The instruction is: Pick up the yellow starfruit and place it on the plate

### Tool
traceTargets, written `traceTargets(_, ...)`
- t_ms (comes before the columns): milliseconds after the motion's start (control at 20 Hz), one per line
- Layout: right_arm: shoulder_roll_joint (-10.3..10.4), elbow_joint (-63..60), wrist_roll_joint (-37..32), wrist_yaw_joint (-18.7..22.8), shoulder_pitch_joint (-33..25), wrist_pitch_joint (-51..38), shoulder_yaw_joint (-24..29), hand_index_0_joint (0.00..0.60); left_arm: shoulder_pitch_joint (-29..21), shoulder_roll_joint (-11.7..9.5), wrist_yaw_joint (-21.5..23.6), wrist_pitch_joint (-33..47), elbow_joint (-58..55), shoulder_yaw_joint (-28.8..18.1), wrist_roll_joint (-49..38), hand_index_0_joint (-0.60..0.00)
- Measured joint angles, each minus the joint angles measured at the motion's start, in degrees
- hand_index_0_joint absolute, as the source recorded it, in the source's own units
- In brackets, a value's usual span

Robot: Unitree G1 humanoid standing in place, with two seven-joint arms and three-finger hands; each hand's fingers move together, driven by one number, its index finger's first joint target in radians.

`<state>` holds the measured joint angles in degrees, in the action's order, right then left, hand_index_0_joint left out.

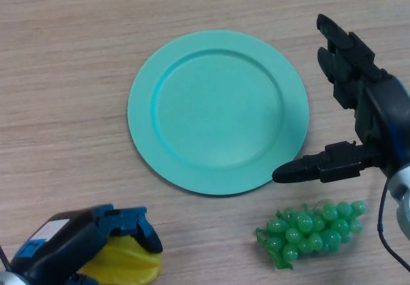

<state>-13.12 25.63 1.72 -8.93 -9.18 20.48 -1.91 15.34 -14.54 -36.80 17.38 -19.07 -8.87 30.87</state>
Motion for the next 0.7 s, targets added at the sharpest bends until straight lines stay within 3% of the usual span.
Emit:
traceTargets(150,0.0,1.3,0.0,0.0,0.0,0.0,0.0,0.0,-1.1,0.0,-0.9,-2.2,-0.4,0.0,0.0,-0.6)
traceTargets(300,-0.2,2.1,0.0,0.0,0.0,0.1,0.1,0.0,-1.2,0.0,-7.8,-11.9,-6.7,-0.2,0.1,-0.6)
traceTargets(500,-0.2,2.1,0.1,0.0,0.0,0.1,0.2,0.0,-3.8,-0.5,-8.2,-7.4,-8.8,-0.9,0.0,-0.6)
traceTargets(600,-0.2,2.1,0.0,0.0,0.0,0.1,0.6,0.0,-6.0,-0.5,-10.8,-12.6,-13.0,-1.1,-2.1,-0.6)
traceTargets(650,-0.2,2.2,0.0,0.0,0.0,0.1,1.1,0.0,-7.5,-0.7,-10.7,-12.2,-12.6,-1.3,-3.1,-0.6)
traceTargets(700,-0.2,2.2,0.0,0.0,0.1,0.1,2.0,0.0,-10.2,-1.6,-7.6,-6.6,-8.1,-1.2,-2.8,-0.6)
